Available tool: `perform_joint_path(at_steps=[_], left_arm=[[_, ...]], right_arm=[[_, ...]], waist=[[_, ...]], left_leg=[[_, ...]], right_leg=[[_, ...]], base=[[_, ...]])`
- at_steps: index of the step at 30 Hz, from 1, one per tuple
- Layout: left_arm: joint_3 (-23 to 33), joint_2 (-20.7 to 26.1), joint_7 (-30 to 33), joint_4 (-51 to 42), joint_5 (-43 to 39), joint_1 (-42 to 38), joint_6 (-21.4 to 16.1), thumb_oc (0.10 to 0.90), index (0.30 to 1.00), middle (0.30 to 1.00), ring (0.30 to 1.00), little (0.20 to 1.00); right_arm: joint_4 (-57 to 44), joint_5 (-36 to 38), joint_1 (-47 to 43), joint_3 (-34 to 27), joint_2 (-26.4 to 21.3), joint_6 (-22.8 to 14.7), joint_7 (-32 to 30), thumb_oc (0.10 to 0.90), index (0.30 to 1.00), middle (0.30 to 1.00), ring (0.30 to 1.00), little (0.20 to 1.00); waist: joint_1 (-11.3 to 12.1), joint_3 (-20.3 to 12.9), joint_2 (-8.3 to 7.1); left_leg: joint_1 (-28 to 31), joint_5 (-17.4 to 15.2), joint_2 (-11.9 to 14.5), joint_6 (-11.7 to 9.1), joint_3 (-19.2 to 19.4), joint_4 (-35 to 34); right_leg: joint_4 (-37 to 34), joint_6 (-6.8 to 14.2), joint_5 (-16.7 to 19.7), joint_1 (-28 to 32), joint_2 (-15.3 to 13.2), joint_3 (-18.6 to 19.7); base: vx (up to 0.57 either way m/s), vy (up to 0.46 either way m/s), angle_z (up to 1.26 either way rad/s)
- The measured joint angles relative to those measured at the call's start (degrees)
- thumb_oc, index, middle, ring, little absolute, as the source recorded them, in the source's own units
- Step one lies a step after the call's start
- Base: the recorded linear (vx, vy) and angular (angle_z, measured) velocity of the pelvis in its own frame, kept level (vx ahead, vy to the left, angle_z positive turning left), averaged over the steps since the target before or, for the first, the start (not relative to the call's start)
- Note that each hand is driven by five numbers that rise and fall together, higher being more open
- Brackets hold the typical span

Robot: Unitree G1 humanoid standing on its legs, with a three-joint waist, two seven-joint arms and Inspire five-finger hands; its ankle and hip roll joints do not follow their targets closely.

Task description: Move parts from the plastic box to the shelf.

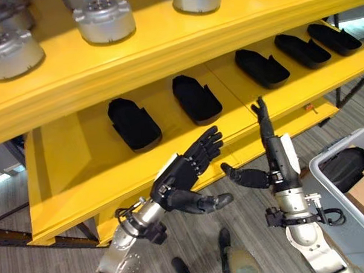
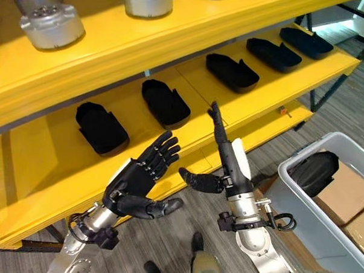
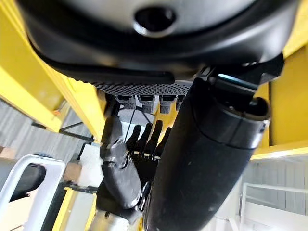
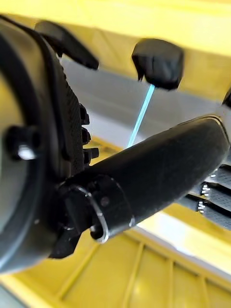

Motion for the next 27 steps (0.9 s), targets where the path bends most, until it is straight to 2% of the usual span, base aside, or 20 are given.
perform_joint_path(at_steps=[1, 2, 3, 4, 5, 7, 8, 9, 12, 13, 17, 19, 22, 24, 26, 27], left_arm=[[0.22, 0.35, 0.14, 0.09, -0.07, 0.20, -0.10, 0.900, 1.000, 1.000, 1.000, 1.000], [1.03, 1.69, 0.87, 0.36, -0.24, 1.25, -0.97, 0.900, 1.000, 1.000, 1.000, 1.000], [1.56, 1.56, 1.32, 0.85, -0.27, 1.86, -1.20, 0.900, 1.000, 1.000, 1.000, 1.000], [1.65, 1.38, 2.70, 1.30, -0.47, 2.67, -1.10, 0.900, 1.000, 1.000, 1.000, 1.000], [1.80, 1.33, 5.46, 1.43, -0.45, 2.92, -0.90, 0.900, 1.000, 1.000, 1.000, 1.000], [2.18, -0.34, 7.20, 1.68, -0.76, 2.06, -0.05, 0.900, 1.000, 1.000, 1.000, 1.000], [2.99, -2.06, 7.81, 1.70, -1.03, 1.82, 0.44, 0.900, 1.000, 1.000, 1.000, 1.000], [3.98, -3.52, 7.90, 1.77, -1.17, 1.83, 0.48, 0.900, 1.000, 1.000, 1.000, 1.000], [4.38, -5.09, 7.93, 2.28, -1.23, 1.49, 1.19, 0.900, 1.000, 1.000, 1.000, 1.000], [4.47, -6.00, 7.74, 2.11, -1.25, 2.08, 1.58, 0.900, 1.000, 1.000, 1.000, 1.000], [4.06, -5.34, 7.77, 2.22, -1.25, 1.85, 1.71, 0.900, 1.000, 1.000, 1.000, 1.000], [3.12, -5.72, 7.77, 2.56, -1.23, 1.24, 1.69, 0.900, 1.000, 1.000, 1.000, 1.000], [2.88, -5.43, 7.97, 2.90, -1.22, 0.98, 1.64, 0.900, 1.000, 1.000, 1.000, 1.000], [2.89, -4.79, 8.88, 3.15, -1.19, 0.03, 1.63, 0.900, 1.000, 1.000, 1.000, 1.000], [2.97, -4.93, 10.17, 3.35, -1.18, -0.80, 1.57, 0.900, 1.000, 1.000, 1.000, 1.000], [3.42, -4.93, 10.70, 3.36, -1.07, -0.82, 1.42, 0.900, 1.000, 1.000, 1.000, 1.000]], right_arm=[[0.30, -0.13, -0.32, 0.06, 0.01, -0.42, 0.02, 0.900, 1.000, 1.000, 1.000, 1.000], [0.83, -0.99, -1.41, 0.49, 0.31, -0.62, 0.28, 0.900, 1.000, 1.000, 1.000, 1.000], [1.04, -1.02, -2.11, 0.78, 0.23, -0.60, 0.38, 0.900, 1.000, 1.000, 1.000, 1.000], [1.28, -1.03, -2.74, 1.01, 0.10, -0.47, 0.48, 0.900, 1.000, 1.000, 1.000, 1.000], [2.10, -1.02, -4.48, 1.12, -0.11, 0.87, 0.27, 0.900, 1.000, 1.000, 1.000, 1.000], [2.45, -1.01, -4.55, 0.62, -1.37, 2.30, -1.37, 0.900, 1.000, 1.000, 1.000, 1.000], [2.99, -1.02, -4.42, 0.05, -1.79, 2.88, -2.03, 0.900, 1.000, 1.000, 1.000, 1.000], [3.05, -0.99, -4.02, -1.04, -1.71, 3.70, -2.19, 0.900, 1.000, 1.000, 1.000, 1.000], [3.29, -0.63, -2.01, -3.25, -1.88, 5.37, -3.72, 0.900, 1.000, 1.000, 1.000, 1.000], [5.90, -0.45, -1.11, -5.43, -0.68, 5.92, -3.75, 0.900, 1.000, 1.000, 1.000, 1.000], [7.65, 2.77, 0.93, -5.76, -0.91, 8.32, -4.80, 0.900, 1.000, 1.000, 1.000, 1.000], [10.55, 4.79, 1.59, -5.82, -1.14, 7.70, -4.44, 0.900, 1.000, 1.000, 1.000, 1.000], [13.10, 6.80, 2.61, -7.29, 0.32, 6.78, -4.01, 0.900, 1.000, 1.000, 1.000, 1.000], [13.08, 8.25, 3.35, -7.32, 0.42, 6.73, -3.73, 0.900, 1.000, 1.000, 1.000, 1.000], [13.13, 9.21, 3.65, -7.41, 0.45, 6.26, -2.57, 0.900, 1.000, 1.000, 1.000, 1.000], [13.17, 9.38, 3.88, -7.21, 0.88, 4.91, -1.45, 0.900, 1.000, 1.000, 1.000, 1.000]], waist=[[0.60, 0.02, 0.04], [2.65, -0.05, -0.32], [3.14, 0.12, 0.09], [2.96, -0.24, 1.12], [3.09, -0.36, 1.83], [1.69, -0.42, 1.93], [1.30, -0.48, 2.03], [1.70, -0.47, 1.97], [0.00, -0.68, 2.45], [-0.20, -0.85, 2.72], [-2.00, -1.05, 3.28], [-3.84, -1.08, 3.10], [-4.12, -1.17, 3.01], [-5.42, -1.18, 2.98], [-6.77, -1.16, 2.88], [-6.59, -1.13, 2.14]], left_leg=[[-0.03, 0.15, 0.35, -0.51, 0.51, 0.35], [0.10, -0.11, 0.94, -2.73, 1.35, 1.31], [0.18, -0.09, 2.00, -3.02, 1.35, 1.52], [0.05, 0.13, 3.46, -2.98, 1.04, 1.35], [1.36, 0.91, 5.95, -3.37, 1.11, -0.32], [2.66, 1.89, 8.25, -5.07, 1.47, -0.90], [3.17, 1.99, 9.25, -6.06, 2.67, -0.87], [3.77, 1.99, 9.87, -6.04, 3.96, -0.72], [3.73, 2.07, 10.40, -5.79, 3.51, 0.33], [3.65, 2.00, 10.76, -5.85, 3.21, 1.49], [3.87, 2.14, 11.03, -5.66, 2.85, 1.83], [3.97, 2.39, 11.25, -5.57, 2.55, 3.61], [3.96, 2.52, 11.69, -5.41, 2.65, 6.05], [3.99, 3.83, 11.81, -4.13, 2.61, 6.26], [4.66, 4.65, 12.49, -4.32, 0.65, 8.56], [4.24, 5.14, 12.93, -4.32, -2.10, 13.99]], right_leg=[[1.12, -1.09, -0.96, 0.03, -1.33, -1.30], [0.21, -0.26, -1.11, 0.38, -2.94, -3.56], [-0.79, -0.35, -0.89, 0.54, -1.25, -2.99], [-2.55, -1.22, -0.14, 0.99, 1.20, -2.60], [-6.50, -2.99, 1.89, 1.99, 5.50, -1.20], [-10.38, -3.30, 2.42, 3.42, 8.32, -1.76], [-11.38, -3.90, 1.93, 3.80, 8.49, -4.24], [-11.66, -4.23, 2.34, 3.79, 8.60, -5.32], [-11.84, -4.80, 3.67, 3.38, 9.66, -5.04], [-11.41, -5.14, 3.43, 2.66, 10.09, -3.42], [-11.90, -5.78, 3.96, 1.94, 10.92, -1.13], [-11.45, -5.68, 3.53, 1.79, 11.07, -0.49], [-7.66, -6.52, 1.26, -1.04, 11.10, 2.16], [-7.27, -7.05, 1.23, -1.87, 11.93, 4.34], [-7.12, -7.52, 1.34, -2.08, 13.38, 6.67], [-7.12, -9.14, 1.73, -1.75, 14.73, 11.23]], base=[[-0.03, -0.237, -0.39], [-0.01, -0.243, -0.49], [0.00, -0.223, -0.65], [-0.02, -0.331, -1.00], [-0.02, -0.407, -0.98], [-0.02, -0.359, -0.71], [-0.01, -0.173, -0.70], [-0.02, -0.234, -0.69], [-0.05, -0.408, -0.43], [-0.03, -0.279, -0.52], [-0.02, -0.284, -0.33], [-0.03, -0.438, -0.24], [-0.01, -0.231, -0.47], [0.03, -0.221, -0.60], [0.06, -0.216, -0.88], [0.06, -0.177, -1.50]])
